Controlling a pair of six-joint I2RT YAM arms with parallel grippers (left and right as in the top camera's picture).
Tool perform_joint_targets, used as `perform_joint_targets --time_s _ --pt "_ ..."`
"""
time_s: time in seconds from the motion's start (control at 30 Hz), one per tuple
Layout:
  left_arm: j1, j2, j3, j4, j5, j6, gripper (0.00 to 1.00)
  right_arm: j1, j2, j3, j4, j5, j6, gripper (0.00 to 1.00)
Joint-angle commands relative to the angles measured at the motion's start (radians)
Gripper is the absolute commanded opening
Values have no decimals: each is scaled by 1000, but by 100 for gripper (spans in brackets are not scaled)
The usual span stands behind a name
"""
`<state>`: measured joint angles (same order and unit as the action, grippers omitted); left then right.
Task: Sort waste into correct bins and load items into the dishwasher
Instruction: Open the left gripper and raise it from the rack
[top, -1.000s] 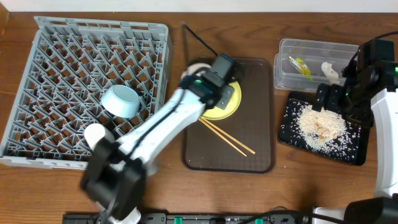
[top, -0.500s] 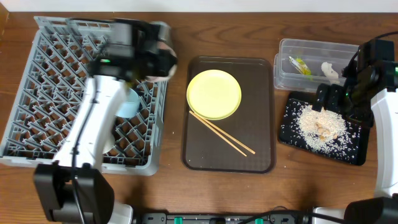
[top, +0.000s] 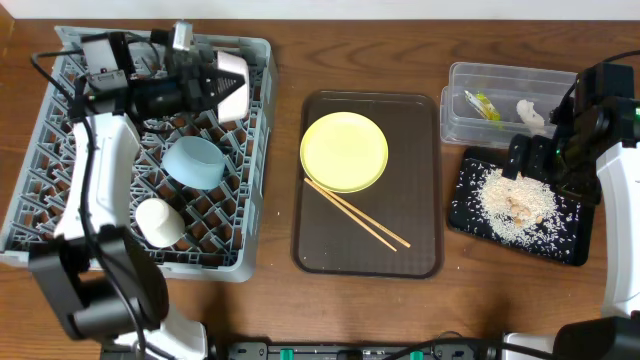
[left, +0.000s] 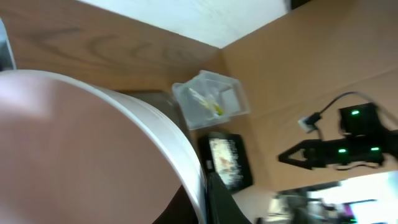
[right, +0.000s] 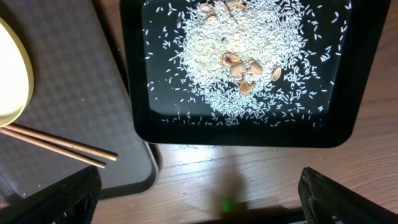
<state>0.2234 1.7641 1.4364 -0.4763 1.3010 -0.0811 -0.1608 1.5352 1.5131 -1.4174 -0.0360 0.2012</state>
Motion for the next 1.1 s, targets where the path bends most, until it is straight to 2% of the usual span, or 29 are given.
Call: perform_joint_targets --time_s 0.0,0.17,0.53,0.6,0.63,0.73,0.77,0.87,0.93,1.07 --pt "35 76 14 0 169 -10 8 -3 -8 16 -2 8 11 99" --pt "64 161 14 9 226 -10 8 -3 -8 16 -4 8 11 99" --pt "140 296 14 11 229 -11 8 -3 -8 16 -15 8 11 99" --pt "155 311 14 12 227 -10 16 -3 -8 16 -16 8 11 99" --pt "163 317 14 12 227 -10 23 -3 -8 16 -16 8 11 99" --pt "185 326 13 11 224 -10 25 -3 -8 16 -16 8 11 99" --pt "191 326 13 11 224 -10 29 -2 -8 16 -17 8 11 99" --pt "211 326 13 10 201 -11 55 -3 -8 16 -20 8 11 99" --pt "227 325 13 -7 162 -22 67 -2 -8 16 -21 8 11 99" --pt "278 324 13 -42 44 -56 76 -3 -8 16 -31 9 10 99"
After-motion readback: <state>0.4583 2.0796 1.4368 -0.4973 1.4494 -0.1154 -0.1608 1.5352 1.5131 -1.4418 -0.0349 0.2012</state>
